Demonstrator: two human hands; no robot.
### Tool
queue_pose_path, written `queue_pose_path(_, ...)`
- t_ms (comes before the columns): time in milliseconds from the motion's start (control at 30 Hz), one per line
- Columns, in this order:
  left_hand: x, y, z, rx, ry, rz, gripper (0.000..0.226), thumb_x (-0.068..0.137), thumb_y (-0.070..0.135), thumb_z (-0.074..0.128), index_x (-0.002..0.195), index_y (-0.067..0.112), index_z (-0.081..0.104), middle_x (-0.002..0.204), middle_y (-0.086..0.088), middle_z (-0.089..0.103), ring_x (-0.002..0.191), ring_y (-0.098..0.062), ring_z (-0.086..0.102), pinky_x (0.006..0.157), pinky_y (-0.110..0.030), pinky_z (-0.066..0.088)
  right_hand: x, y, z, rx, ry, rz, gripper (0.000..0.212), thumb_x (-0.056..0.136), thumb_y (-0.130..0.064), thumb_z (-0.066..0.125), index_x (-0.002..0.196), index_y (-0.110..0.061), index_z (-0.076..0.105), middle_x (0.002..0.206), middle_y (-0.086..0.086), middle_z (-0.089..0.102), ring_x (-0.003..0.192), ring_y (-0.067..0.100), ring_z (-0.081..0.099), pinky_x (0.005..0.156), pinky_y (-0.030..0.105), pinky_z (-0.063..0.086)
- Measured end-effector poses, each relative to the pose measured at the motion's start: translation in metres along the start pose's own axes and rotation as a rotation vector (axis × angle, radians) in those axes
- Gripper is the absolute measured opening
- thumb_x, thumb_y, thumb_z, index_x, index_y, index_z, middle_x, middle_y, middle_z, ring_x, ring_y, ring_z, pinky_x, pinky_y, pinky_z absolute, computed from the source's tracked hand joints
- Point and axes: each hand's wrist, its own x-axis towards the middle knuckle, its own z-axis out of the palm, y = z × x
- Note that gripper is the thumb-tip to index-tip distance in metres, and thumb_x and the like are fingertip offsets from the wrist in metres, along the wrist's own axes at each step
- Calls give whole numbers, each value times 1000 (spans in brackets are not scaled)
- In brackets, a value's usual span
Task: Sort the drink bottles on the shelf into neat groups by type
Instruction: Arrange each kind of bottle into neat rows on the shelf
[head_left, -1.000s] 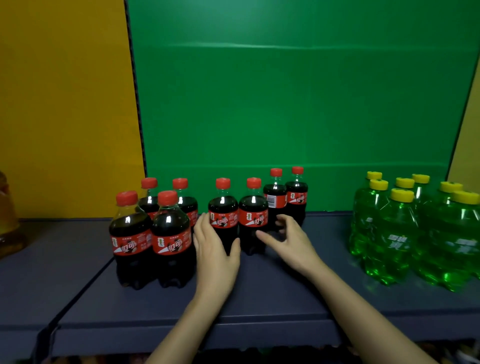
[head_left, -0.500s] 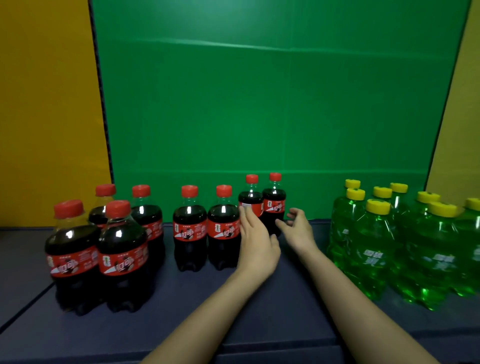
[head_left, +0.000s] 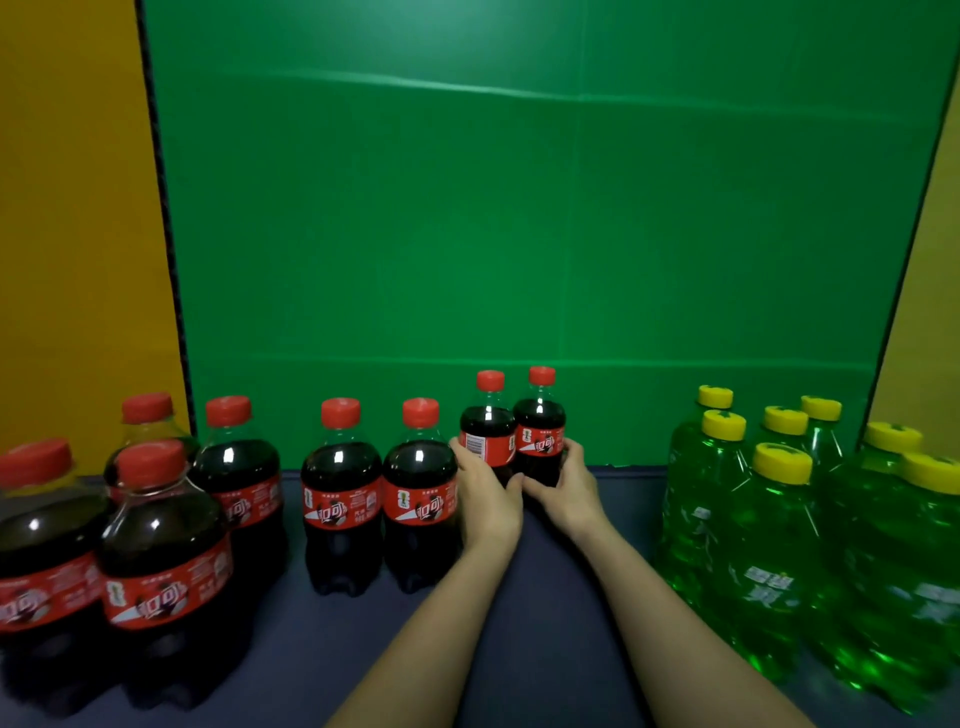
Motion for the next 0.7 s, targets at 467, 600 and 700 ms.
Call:
queue_pose_path(467,-34,4,-8,52,-133,103,68,76,18,73,127,2,30,131,-15,41,123,-29,43,101,-32,36,-41,-26,-30,-175,190,-1,56,81,-17,68,123,-1,34,126,18,53,116,35,51,96,42,39)
queue_pose_path(600,-57,7,-35,-28,-184,173,67,74,19,76,122,3,33,126,-11,47,118,-25,48,96,-27,38,-67,-33,-38,-156,199,-16,60,81,-16,68,127,-2,33,129,18,52,119,35,50,97,43,41)
queue_pose_path(700,-80,6,-68,-110,-225,265,61,72,19,77,112,8,33,119,-7,52,107,-17,52,88,-22,40,-92,-40,-42,-126,173,-69,63,80,-16,68,131,-3,31,130,17,52,121,33,49,98,42,39)
